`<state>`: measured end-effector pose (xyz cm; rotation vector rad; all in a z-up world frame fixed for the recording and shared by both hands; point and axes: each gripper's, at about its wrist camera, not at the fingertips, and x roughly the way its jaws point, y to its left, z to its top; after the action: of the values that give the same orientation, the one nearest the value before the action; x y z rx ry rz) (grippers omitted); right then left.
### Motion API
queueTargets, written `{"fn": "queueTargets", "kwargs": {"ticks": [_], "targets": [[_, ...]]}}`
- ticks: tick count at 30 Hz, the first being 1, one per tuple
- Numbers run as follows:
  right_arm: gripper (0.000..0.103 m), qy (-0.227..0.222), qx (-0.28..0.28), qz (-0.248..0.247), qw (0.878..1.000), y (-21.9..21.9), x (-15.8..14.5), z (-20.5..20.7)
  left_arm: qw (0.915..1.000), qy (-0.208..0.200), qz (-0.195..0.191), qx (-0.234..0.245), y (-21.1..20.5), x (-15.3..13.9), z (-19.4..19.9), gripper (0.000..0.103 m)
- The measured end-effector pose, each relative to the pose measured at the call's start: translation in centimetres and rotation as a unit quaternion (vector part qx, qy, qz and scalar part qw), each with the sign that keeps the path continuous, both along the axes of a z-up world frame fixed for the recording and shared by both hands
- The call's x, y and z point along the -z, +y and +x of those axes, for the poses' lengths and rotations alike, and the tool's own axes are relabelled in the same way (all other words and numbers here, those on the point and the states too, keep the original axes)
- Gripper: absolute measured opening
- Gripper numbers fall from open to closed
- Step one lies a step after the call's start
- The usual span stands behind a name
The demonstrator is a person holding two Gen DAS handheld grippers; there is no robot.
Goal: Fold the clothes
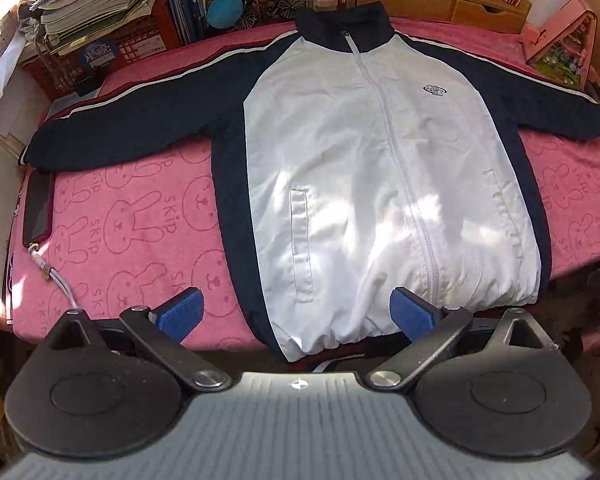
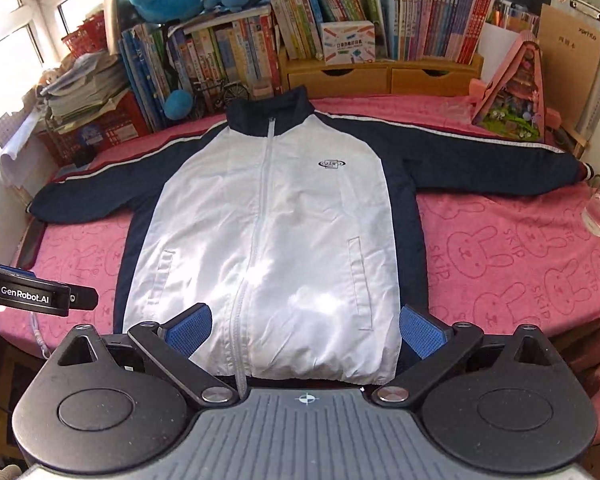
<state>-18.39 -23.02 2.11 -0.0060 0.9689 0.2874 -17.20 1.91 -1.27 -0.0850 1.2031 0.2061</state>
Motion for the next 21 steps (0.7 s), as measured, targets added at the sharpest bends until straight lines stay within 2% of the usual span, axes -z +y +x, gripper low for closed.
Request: {"fn": "queueTargets", "kwargs": {"ticks": [9, 21], "targets": [[0.103, -0.017, -0.029, 0.004, 0.999, -3.6, -2.0, -1.1, 0.9997, 0.006, -0.017, -0.019, -4.1, -2.6, -1.9, 0.102], [0.103, -0.024, -0.047, 0.007, 0.999, -5.1, -3.6, 1.0, 0.9993, 0.013, -0.013, -0.033, -6.9, -4.7, -0.6, 0.103]]}}
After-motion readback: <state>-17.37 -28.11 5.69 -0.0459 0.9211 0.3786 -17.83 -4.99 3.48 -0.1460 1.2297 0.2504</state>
